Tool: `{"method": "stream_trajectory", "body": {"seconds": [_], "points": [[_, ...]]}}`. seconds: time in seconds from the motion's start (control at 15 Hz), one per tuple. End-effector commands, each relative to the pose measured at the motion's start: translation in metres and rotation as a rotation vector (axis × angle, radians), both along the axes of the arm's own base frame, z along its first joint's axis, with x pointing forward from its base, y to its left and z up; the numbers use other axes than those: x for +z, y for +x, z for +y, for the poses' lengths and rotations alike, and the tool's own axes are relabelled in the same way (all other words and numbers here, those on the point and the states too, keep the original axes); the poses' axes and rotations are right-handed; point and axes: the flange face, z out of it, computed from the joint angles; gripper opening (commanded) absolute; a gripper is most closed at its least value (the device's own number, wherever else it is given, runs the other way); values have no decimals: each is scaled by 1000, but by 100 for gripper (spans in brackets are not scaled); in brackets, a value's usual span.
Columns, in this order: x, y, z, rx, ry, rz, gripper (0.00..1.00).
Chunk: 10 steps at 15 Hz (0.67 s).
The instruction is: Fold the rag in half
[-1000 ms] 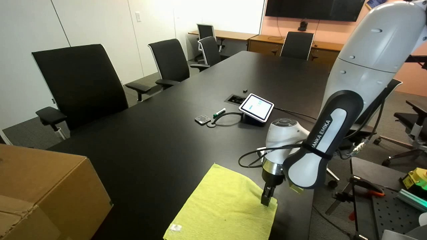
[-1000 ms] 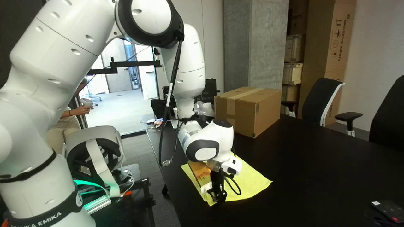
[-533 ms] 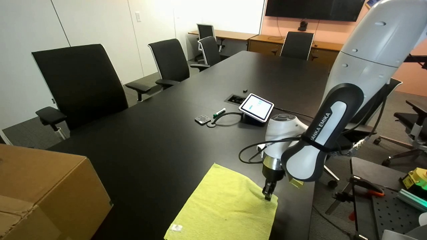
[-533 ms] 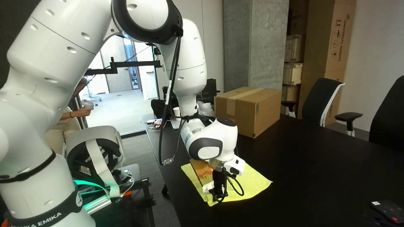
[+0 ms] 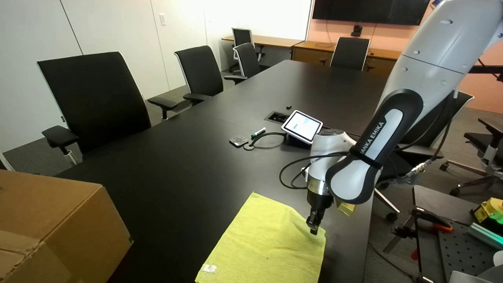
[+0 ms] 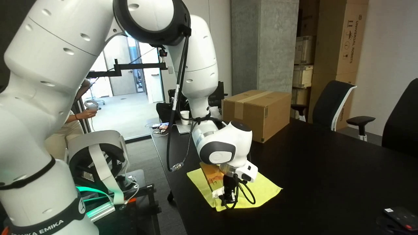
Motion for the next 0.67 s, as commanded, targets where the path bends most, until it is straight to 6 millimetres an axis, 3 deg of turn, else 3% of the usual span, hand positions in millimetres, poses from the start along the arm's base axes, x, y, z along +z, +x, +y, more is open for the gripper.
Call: {"method": "stream_trajectory", "body": {"seconds": [0.0, 0.6], "points": [[20, 16, -1, -21, 84, -9, 1], [46, 73, -4, -95, 153, -96, 1]]}}
